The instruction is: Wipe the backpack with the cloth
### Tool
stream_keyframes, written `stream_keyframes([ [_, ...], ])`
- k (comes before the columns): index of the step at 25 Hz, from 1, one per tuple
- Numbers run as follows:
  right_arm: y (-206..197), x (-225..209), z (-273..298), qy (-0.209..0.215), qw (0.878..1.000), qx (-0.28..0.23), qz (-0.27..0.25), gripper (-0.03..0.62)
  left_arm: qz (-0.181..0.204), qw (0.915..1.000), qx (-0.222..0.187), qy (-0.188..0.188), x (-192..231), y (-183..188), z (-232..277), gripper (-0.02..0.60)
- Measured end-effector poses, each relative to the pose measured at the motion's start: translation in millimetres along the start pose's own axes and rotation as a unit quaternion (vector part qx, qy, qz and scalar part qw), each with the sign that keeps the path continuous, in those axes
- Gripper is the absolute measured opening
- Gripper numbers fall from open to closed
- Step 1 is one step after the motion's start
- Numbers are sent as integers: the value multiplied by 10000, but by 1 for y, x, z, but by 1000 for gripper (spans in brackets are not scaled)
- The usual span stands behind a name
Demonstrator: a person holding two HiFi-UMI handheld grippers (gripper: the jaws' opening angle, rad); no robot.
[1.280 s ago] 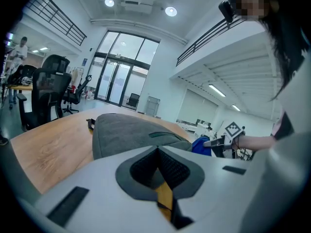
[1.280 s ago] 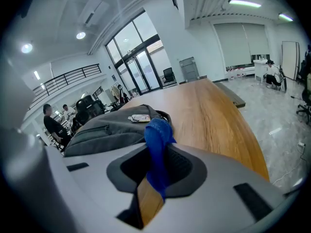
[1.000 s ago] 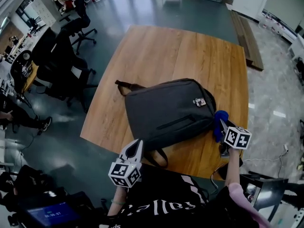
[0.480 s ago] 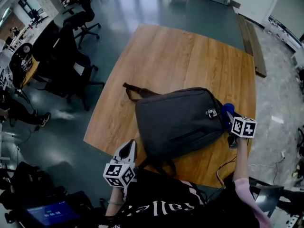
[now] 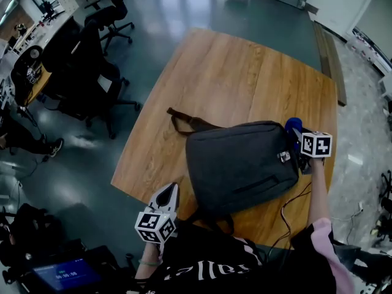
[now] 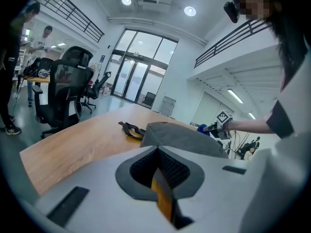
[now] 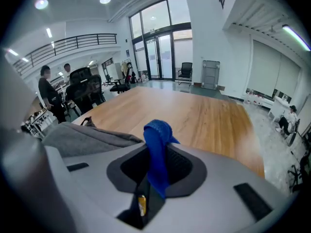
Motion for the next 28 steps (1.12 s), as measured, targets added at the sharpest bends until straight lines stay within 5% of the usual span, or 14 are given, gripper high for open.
stream_keyframes([
  [5,27,32,39,97,9996,134,-220,66,-72,10000,51,4,41,-2,9,-2],
  [15,36,51,52,65,9963,587,-628,66,-148,9999,71,44,51,-3,10,-2],
  [28,48,182,78,1084,9769,825,-1647,66,-289,9995,5,137,79,-6,14,-2],
])
Point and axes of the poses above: the fingertips, and each gripper's own axes: z forward along the fingers, x to its left, y out of its top, the point moved 10 cm from there along -z, backward along the fingers, and after that the axes turned 12 degrees about z, right-handed, at the moved point
